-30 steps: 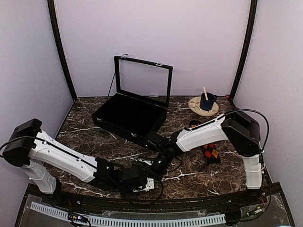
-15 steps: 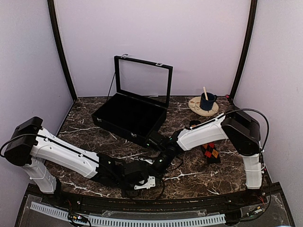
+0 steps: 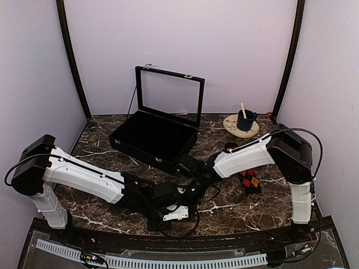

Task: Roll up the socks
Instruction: Roll the sock at the center of the board.

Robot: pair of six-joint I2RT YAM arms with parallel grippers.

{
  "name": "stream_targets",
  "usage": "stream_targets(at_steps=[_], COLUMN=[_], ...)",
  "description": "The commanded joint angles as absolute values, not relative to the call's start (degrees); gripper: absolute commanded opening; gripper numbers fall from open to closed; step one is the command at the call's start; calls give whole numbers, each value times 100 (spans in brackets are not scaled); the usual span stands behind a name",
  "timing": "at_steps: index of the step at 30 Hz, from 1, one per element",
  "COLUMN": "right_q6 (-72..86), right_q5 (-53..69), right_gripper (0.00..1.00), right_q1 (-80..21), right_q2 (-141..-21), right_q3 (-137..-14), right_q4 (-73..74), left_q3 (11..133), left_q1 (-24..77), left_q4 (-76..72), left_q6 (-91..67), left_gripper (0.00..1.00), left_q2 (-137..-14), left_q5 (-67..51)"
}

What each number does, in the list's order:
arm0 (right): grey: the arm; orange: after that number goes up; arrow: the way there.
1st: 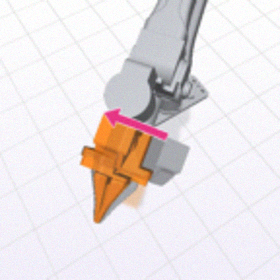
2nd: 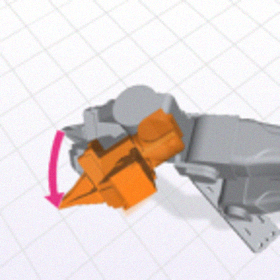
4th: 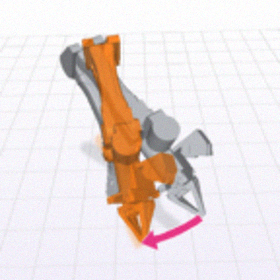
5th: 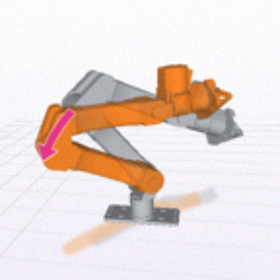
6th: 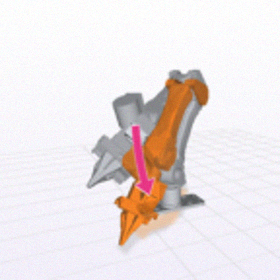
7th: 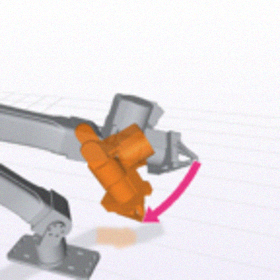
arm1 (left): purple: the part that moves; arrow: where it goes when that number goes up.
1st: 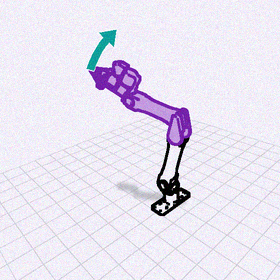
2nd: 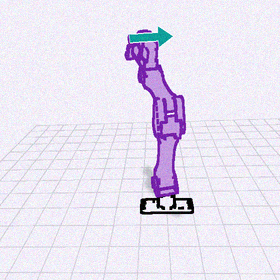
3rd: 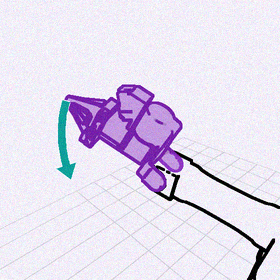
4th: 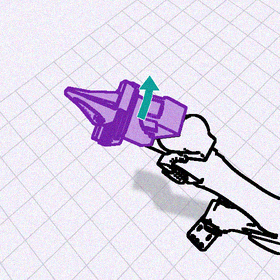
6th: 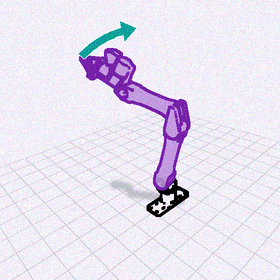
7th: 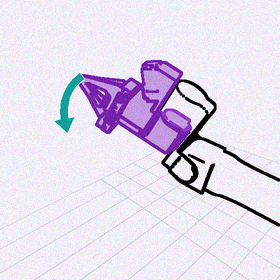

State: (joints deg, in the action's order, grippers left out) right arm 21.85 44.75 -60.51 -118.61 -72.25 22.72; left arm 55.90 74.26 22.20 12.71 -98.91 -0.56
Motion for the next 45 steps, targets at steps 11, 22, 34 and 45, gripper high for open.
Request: stream_targets(at_steps=[11,22,34,45], right_q6=[2221,2230,2154,2197], right_q5=[3936,3567,2765,1620], right_gripper=[29,29,29,29], right_q1=[-5919,-5864,-5860,-5862], right_q2=[-11193,-10741,-10211,-9391], right_q3=[-6442,-6041,-5549,-4920], right_q4=[2290,2093,1749,1232], left_q3=[5959,6012,6300,6355], left_q1=[6820,6188,5549,5055], left_q4=[3462,3505,3685,3867], left_q6=[934,369,145,159], left_gripper=[0,0,0,0], left_q2=[-10467,-10410,-10667,-10817], left_q5=[-1273,-1753,-3104,-4386])
